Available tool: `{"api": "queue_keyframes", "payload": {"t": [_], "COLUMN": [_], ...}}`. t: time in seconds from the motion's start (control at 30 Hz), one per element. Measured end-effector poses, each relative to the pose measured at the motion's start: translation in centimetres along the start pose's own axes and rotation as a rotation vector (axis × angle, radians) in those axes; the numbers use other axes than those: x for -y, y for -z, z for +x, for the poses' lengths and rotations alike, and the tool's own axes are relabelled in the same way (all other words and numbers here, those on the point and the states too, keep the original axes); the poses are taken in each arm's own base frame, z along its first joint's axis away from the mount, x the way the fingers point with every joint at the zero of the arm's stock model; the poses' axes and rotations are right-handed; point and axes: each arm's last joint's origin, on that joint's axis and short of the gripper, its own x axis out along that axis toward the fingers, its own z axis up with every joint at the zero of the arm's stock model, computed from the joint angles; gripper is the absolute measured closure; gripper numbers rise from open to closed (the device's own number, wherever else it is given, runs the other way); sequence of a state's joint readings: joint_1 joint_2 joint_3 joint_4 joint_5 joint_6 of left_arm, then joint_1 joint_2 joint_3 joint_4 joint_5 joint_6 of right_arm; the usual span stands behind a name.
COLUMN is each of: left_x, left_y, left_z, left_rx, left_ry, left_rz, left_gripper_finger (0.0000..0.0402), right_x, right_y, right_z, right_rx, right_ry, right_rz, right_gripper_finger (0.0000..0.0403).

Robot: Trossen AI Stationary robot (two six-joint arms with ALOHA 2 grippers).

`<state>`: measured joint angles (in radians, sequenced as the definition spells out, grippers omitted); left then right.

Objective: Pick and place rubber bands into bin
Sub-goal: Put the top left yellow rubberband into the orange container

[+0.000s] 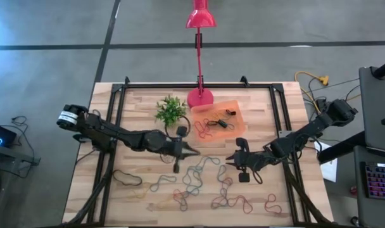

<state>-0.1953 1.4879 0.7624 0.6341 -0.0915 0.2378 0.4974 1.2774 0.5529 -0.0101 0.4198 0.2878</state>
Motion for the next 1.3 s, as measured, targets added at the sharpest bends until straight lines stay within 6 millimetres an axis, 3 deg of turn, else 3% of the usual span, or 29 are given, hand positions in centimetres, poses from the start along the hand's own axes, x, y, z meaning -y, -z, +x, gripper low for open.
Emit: {"api": "queue_keyframes", "payload": {"t": [0.23, 0.57, 1.0, 1.3], "left_x": [-3.1, -7.3, -10.5, -11.2], "left_y": [-0.7, 1.1, 6.9, 8.1], "left_z": [0.0, 0.2, 5.8, 8.0], "left_rx": [0.108, 0.064, -0.009, -0.101], "left_ry": [-0.171, -0.303, -0.383, -0.386], "left_rz": [0.066, 0.060, -0.064, -0.104], "left_gripper_finger": [0.0401, 0.0401, 0.0401, 0.0401], "right_x": [0.0, 0.0, 0.0, 0.0], "right_y": [0.0, 0.0, 0.0, 0.1], "right_z": [0.0, 0.0, 0.0, 0.0], "right_rx": [0.001, 0.001, 0.001, -0.004], "right_ry": [0.000, 0.000, 0.001, 0.002], "right_rz": [0.001, -0.001, -0.006, -0.011], "right_gripper_finger": [0.0342, 0.0342, 0.0342, 0.0342]}}
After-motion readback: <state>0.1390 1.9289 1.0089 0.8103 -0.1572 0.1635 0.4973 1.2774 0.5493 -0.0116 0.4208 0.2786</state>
